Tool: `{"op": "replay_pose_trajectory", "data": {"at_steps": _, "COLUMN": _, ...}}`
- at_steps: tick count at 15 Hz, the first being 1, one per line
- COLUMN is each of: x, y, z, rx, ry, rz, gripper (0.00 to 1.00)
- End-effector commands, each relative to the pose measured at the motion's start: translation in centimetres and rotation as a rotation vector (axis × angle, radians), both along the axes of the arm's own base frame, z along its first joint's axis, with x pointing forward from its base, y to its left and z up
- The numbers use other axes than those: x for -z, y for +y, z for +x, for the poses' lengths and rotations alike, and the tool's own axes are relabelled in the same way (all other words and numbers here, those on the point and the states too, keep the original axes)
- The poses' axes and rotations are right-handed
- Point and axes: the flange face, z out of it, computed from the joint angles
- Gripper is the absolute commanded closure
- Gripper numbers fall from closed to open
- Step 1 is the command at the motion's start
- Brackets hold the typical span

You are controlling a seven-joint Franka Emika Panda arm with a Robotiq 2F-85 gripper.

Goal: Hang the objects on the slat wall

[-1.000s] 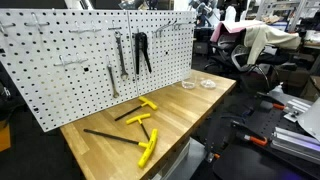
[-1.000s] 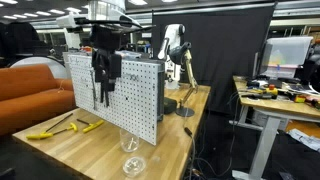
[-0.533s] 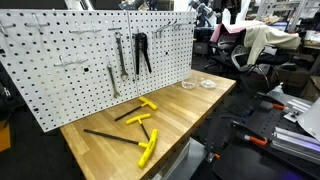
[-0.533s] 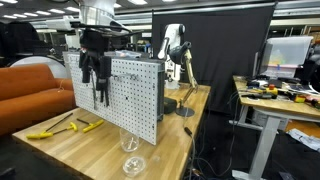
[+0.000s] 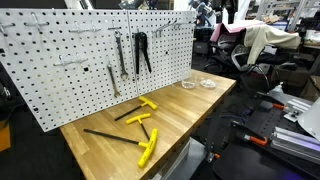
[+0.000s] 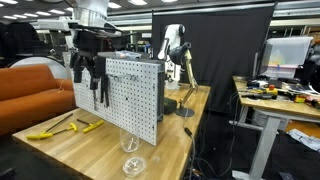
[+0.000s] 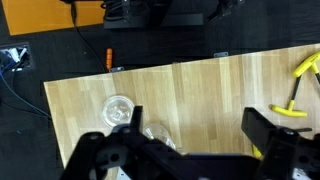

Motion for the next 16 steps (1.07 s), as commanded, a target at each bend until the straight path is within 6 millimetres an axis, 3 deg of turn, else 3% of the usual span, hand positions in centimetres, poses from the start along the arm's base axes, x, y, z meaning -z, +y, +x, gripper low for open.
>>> {"op": "replay_pose_trajectory", "data": {"at_steps": 1, "x": 0.0, "y": 0.0, "z": 0.0, "rx": 0.0, "ry": 0.001, "rz": 0.0, "gripper": 0.0}}
{"op": "replay_pose_trajectory", "data": {"at_steps": 3, "x": 0.0, "y": 0.3, "z": 0.1, "rx": -0.019, "ry": -0.003, "rz": -0.012, "gripper": 0.0}}
{"op": "replay_pose_trajectory", "data": {"at_steps": 5, "x": 0.7, "y": 2.5, "z": -0.4, "rx": -0.109, "ry": -0.009, "rz": -0.016, "gripper": 0.0}}
{"op": "replay_pose_trajectory", "data": {"at_steps": 10, "x": 4.3, "y": 13.2, "z": -4.4, "rx": -0.42, "ry": 0.048, "rz": -0.046, "gripper": 0.0}}
{"op": "replay_pose_trajectory", "data": {"at_steps": 13, "x": 4.6, "y": 19.1, "z": -6.6, "rx": -0.591, "ry": 0.016, "rz": -0.085, "gripper": 0.0}}
{"op": "replay_pose_trajectory", "data": {"at_steps": 14, "x": 5.1, "y": 18.5, "z": -5.9, "rx": -0.52, "ry": 0.064, "rz": -0.072, "gripper": 0.0}}
{"op": "replay_pose_trajectory", "data": {"at_steps": 16, "x": 4.7, "y": 20.0, "z": -6.7, "rx": -0.565, "ry": 0.042, "rz": -0.085, "gripper": 0.0}}
